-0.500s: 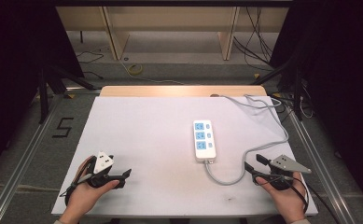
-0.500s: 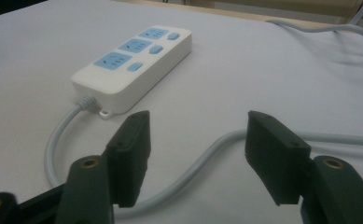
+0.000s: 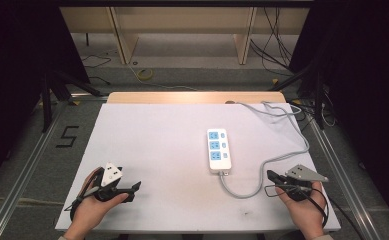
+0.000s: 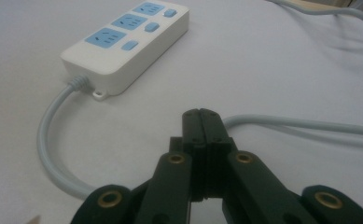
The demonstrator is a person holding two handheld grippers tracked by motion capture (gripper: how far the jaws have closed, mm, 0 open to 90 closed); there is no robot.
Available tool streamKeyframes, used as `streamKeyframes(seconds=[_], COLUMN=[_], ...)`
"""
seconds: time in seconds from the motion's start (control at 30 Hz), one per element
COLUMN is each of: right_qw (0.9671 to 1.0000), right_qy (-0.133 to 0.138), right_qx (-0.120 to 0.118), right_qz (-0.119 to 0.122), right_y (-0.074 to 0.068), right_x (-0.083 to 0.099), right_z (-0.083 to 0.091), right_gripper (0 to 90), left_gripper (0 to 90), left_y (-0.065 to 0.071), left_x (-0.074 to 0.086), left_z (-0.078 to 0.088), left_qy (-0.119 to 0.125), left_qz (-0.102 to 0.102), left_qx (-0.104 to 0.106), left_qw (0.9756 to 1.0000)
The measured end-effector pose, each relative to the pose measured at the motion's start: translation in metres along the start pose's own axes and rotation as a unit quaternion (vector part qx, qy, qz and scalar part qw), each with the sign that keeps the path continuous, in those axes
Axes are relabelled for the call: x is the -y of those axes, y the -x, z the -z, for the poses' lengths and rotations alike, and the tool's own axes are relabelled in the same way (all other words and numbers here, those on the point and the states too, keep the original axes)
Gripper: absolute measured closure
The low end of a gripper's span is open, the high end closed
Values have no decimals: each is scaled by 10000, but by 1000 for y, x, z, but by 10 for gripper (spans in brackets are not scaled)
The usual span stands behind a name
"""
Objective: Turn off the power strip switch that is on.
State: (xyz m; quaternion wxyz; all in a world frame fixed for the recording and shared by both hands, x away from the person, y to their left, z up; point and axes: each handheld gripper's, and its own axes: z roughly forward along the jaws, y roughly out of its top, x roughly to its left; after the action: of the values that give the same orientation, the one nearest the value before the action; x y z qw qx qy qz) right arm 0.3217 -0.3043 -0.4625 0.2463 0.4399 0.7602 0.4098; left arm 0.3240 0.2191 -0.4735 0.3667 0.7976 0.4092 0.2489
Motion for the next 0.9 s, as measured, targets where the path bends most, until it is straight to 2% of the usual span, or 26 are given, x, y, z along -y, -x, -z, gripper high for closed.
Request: streamKeyframes(seconds=[0.3, 0.9], right_qw=[10000, 9997], right_qy=[-10, -27], right_qx=[-33, -213], right_qz=[-28, 107], right_y=[-2, -13], right_x=[-7, -19], right_z=[-3, -9], right_gripper=[900, 900], left_gripper=[182, 183], left_y=[1, 3], left_x=[0, 0], left_z=[-1, -1], left_qy=[0, -20], left_qz=[-12, -74], left_qx=[13, 23], left_qw=[10000, 10000])
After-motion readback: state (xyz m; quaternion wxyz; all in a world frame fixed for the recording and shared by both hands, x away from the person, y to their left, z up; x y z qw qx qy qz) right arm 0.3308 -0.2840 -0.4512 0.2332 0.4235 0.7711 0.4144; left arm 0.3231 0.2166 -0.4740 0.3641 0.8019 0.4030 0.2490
